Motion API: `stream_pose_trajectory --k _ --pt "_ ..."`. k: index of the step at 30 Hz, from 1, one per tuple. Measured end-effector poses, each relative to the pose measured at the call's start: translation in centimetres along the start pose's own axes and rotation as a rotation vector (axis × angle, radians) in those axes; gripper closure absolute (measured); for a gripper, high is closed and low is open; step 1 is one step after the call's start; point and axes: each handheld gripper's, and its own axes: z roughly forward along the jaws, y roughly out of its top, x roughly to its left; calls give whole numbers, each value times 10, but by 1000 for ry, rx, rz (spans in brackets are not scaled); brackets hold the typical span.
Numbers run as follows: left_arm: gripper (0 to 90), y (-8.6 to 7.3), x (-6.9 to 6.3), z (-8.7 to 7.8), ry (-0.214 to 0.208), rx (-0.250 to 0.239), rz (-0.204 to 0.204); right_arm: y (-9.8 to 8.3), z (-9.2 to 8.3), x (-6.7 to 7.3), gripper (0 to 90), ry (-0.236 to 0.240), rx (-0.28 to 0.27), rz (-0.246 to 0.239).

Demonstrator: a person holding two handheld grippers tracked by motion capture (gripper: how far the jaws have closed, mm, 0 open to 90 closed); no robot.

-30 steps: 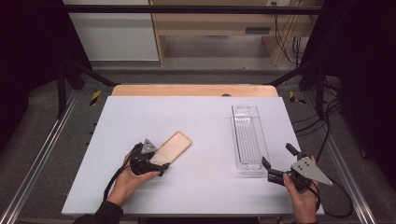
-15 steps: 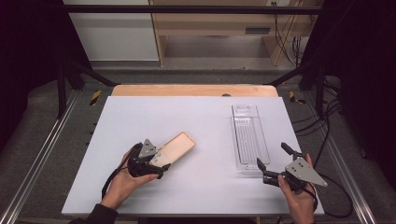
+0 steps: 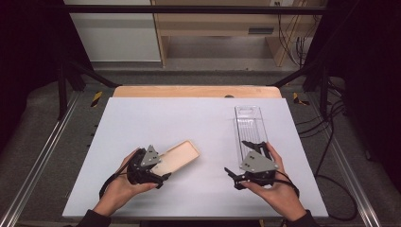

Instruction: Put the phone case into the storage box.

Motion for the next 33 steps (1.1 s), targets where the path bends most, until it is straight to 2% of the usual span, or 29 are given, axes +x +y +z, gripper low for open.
stream_pose_trajectory --k 2,4,6,15,23,26,33 --pt "137 0 0 -2 -7 2 7 6 9 4 63 58 49 -51" --pt "137 2 -2 -4 -14 3 10 10 15 6 69 90 77 -84" --pt "137 6 -3 -5 -13 19 37 12 21 8 77 119 101 -107" --pt "134 25 -9 -4 -30 28 99 22 43 18 114 203 126 -177" --pt "134 37 -13 0 -42 51 135 25 52 25 130 232 141 -203" --pt "133 38 -13 2 -42 54 136 24 54 27 131 239 141 -197" --pt "133 37 -10 4 -38 48 136 25 58 29 129 245 140 -215"
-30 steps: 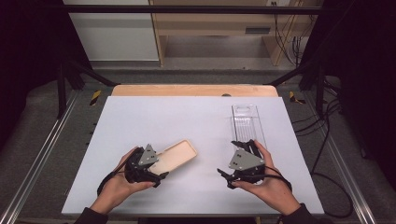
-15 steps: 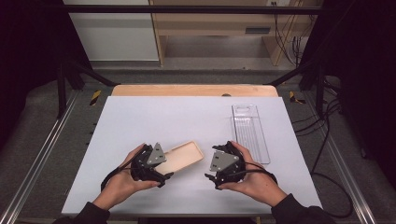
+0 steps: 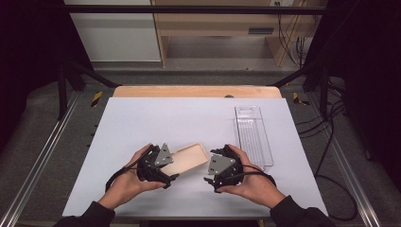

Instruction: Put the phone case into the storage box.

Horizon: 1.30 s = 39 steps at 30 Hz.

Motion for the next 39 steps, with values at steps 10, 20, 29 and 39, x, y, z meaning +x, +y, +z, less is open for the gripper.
stream_pose_trajectory --k 10,20,29,39 --pt "133 3 3 -2 10 30 42 17 4 -3 132 16 9 -52" --pt "132 6 8 -7 27 79 71 23 9 -4 174 47 -3 -75" --pt "131 11 9 -10 32 104 89 36 16 2 276 64 -35 -113" --pt "131 13 6 -20 41 128 104 47 13 6 455 56 -44 -172"
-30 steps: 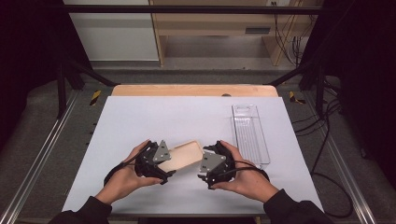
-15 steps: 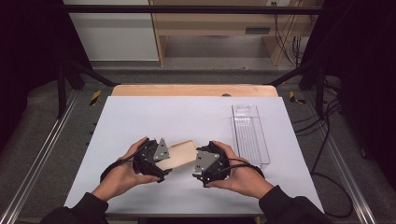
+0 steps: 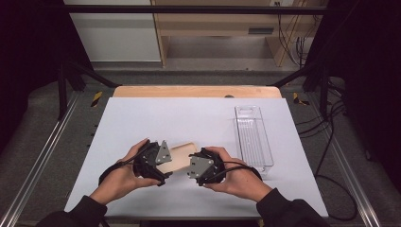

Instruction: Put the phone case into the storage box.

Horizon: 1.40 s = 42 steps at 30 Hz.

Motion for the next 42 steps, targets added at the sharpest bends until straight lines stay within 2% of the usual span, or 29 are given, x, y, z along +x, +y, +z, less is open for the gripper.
stream_pose_trajectory --k 6,9,12,19,24,26,34,35,36,42 --pt "130 3 -1 -3 -1 -1 10 3 -1 0 513 -8 -9 -14" --pt "130 6 -3 -2 -5 -3 12 6 0 1 540 6 -13 -20" --pt "130 8 -5 -2 -14 -12 13 9 6 7 573 23 0 -52" --pt "130 6 -6 -4 -26 -22 11 8 17 13 618 35 10 -78" --pt "130 3 -6 -7 -44 -35 7 8 24 15 641 40 20 -119" --pt "130 4 -6 -10 -53 -41 16 9 26 17 654 40 18 -123" --pt "130 3 -7 -14 -84 -61 9 11 25 19 702 44 2 -131" --pt "130 4 -7 -14 -89 -64 6 11 25 18 710 43 4 -149" --pt "130 4 -6 -14 -89 -66 7 11 24 20 719 45 2 -137" --pt "129 7 -8 -14 -96 -70 9 12 22 22 774 58 1 -143"
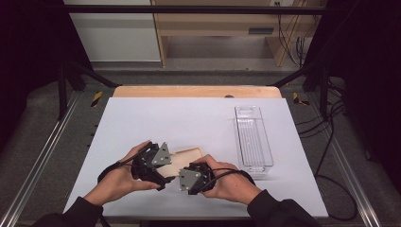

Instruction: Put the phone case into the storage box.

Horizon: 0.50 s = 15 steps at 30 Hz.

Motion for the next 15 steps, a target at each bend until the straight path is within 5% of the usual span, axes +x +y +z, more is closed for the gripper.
stream_pose_trajectory --k 15 --pt "110 -1 1 0 -35 -35 9 1 0 5 846 39 11 14"
